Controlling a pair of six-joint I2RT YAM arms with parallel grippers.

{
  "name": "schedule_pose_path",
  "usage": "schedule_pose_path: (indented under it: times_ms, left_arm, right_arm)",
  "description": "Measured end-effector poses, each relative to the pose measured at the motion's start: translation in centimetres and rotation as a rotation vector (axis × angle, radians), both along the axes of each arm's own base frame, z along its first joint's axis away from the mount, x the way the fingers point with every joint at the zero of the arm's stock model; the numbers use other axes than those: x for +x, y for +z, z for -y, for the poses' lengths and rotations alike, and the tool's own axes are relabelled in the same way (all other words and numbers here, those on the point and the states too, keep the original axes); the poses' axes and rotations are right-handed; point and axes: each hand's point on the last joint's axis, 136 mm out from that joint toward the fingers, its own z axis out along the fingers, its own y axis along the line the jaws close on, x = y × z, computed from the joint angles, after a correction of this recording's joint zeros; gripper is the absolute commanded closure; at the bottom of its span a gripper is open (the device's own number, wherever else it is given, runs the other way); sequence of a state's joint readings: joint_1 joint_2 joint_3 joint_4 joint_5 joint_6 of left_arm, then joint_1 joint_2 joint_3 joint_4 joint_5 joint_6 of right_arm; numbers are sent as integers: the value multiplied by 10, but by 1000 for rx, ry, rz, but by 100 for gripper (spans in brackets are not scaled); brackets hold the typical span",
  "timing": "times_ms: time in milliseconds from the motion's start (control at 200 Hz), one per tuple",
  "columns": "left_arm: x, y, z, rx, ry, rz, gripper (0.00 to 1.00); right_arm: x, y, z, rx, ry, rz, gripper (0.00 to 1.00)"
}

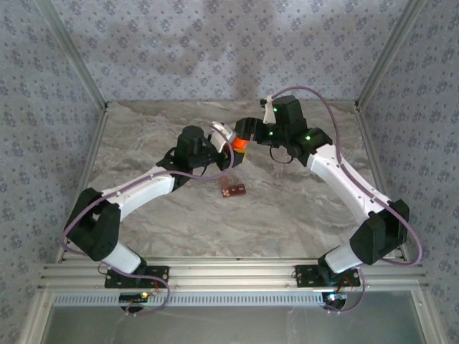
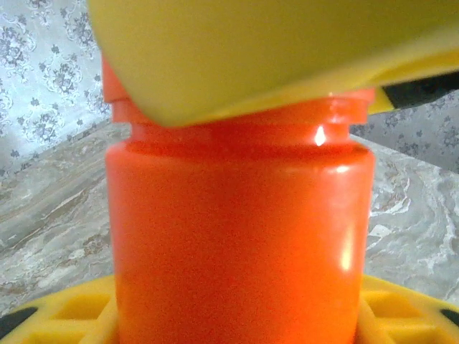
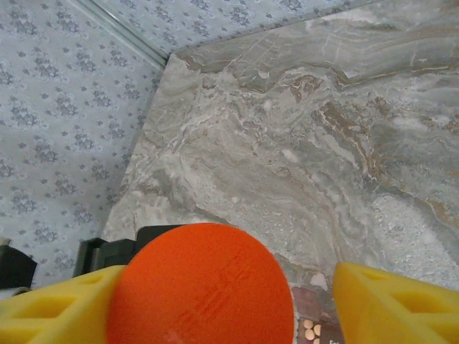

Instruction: Sort the pills into containers

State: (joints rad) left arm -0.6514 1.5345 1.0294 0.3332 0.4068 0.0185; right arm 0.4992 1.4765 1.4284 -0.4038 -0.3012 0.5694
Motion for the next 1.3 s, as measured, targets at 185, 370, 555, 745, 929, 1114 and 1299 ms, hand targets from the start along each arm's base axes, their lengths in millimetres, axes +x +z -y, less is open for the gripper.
schedule_pose_path:
  times_ms: [185, 370, 555, 745, 929, 1114, 1299]
  left_arm:
    - [-9, 7, 6, -8, -47, 24, 100]
    - [-14, 15, 3, -16, -95, 20, 100]
    - [-19, 21, 4, -22, -117, 21, 100]
    - [-19, 27, 1, -29, -106, 35, 100]
    - [-16, 30, -7, -32, -52, 64, 100]
    - [-3, 25, -21, -31, 37, 90, 100]
    - [8, 18, -38, -29, 133, 100, 100]
  right_arm:
    - [-16, 32, 40, 62, 38, 67, 16]
    - [-29, 72, 62, 53, 164, 222, 17]
    - [-21, 53, 62, 29, 227, 208, 20]
    - [10, -31, 106, -16, 48, 22, 22]
    - [30, -97, 130, -81, -105, -134, 22]
    - [66, -132, 127, -159, -173, -207, 23]
    - [114, -158, 108, -229, -192, -246, 26]
